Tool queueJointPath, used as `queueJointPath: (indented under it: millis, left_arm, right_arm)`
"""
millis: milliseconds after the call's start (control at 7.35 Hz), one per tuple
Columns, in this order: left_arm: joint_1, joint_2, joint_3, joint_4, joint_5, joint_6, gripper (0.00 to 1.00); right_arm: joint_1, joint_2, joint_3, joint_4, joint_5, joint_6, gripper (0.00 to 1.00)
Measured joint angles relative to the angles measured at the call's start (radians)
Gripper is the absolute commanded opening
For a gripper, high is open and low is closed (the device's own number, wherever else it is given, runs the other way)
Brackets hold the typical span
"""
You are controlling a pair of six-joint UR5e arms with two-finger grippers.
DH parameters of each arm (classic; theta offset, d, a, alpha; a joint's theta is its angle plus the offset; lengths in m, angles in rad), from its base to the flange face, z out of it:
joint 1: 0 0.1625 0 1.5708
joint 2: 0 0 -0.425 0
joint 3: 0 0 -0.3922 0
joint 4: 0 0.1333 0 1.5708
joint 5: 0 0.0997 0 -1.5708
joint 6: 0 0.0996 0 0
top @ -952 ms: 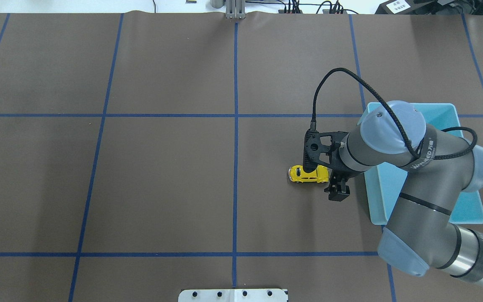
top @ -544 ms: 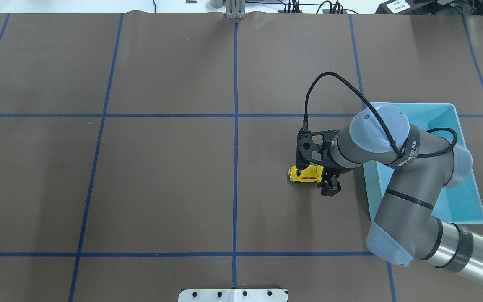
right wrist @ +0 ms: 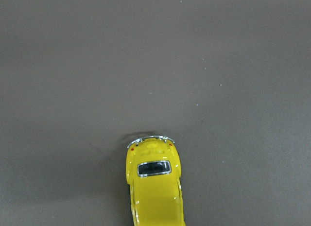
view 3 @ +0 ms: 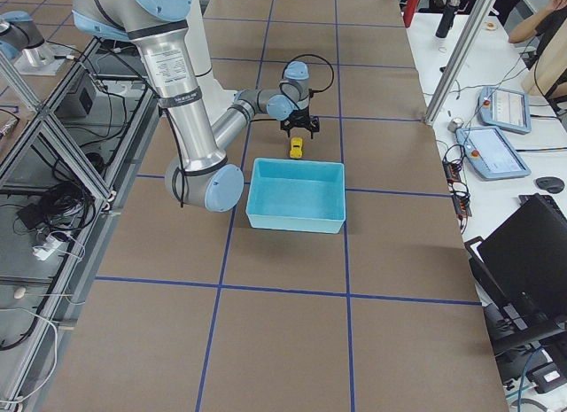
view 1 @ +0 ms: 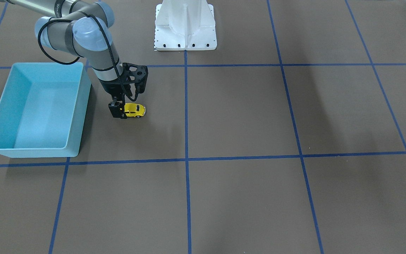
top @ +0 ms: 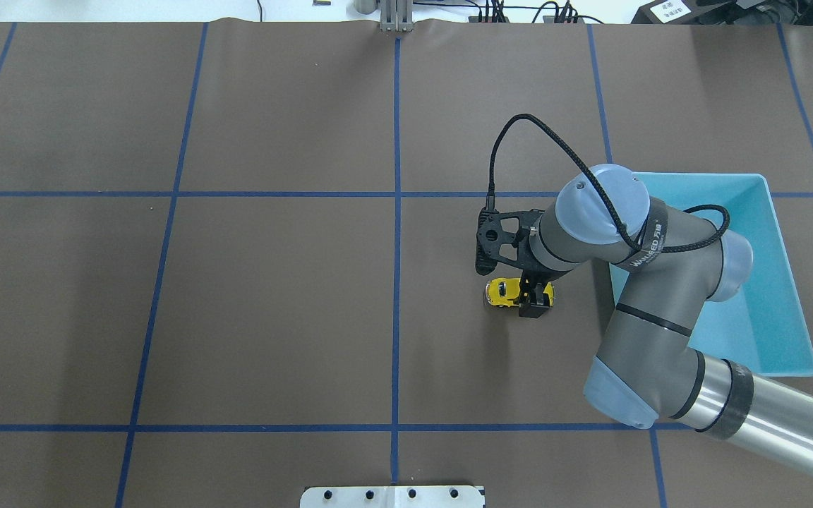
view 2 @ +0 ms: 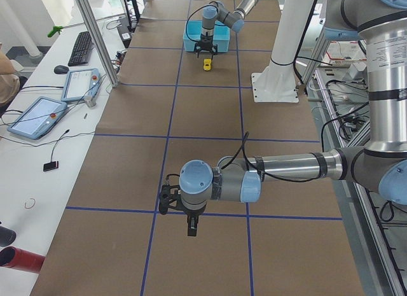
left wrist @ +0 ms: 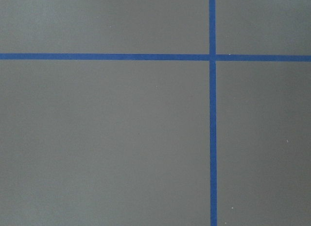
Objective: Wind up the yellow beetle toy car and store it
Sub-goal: 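Close the right gripper around the yellow car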
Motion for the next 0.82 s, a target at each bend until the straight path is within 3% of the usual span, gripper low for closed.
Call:
queueJointPath:
  millis: [816]
  left_arm:
    - [0.000,0.000,0.001,0.000,0.000,0.000,1.00]
  right_arm:
    - [-0.038,-0.026,-0.029,0.091,-0.032,0.017,1.00]
